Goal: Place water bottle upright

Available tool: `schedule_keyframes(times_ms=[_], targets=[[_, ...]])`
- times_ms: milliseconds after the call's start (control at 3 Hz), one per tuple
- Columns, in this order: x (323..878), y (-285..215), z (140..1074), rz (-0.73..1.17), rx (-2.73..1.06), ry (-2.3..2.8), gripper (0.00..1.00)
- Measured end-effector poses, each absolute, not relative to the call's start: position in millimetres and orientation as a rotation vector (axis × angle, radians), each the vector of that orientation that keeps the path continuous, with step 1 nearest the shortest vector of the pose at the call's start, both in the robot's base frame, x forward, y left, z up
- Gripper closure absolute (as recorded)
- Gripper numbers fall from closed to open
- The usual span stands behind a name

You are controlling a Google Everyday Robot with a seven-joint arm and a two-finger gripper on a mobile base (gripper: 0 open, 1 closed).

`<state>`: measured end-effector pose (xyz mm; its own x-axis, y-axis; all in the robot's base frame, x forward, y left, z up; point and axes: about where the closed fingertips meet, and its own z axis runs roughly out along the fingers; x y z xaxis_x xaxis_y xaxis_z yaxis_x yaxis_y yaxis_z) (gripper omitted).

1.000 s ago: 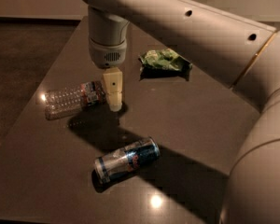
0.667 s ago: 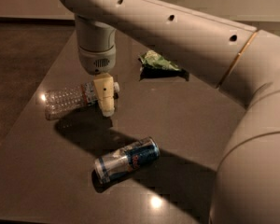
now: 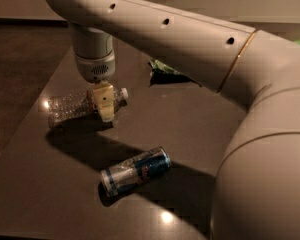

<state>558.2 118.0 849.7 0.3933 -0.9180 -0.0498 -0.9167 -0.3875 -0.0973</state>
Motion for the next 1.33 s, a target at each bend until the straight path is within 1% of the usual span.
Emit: schedule_keyframes(times_ms=[667,1000,1333], targets=[[568,107,872,-0.106,-2.532,1.62,0.73],[587,84,890,-0.177,-2.519,1.534,0.96],[614,51,917,-0.352,-2.485,1.394,1.0]])
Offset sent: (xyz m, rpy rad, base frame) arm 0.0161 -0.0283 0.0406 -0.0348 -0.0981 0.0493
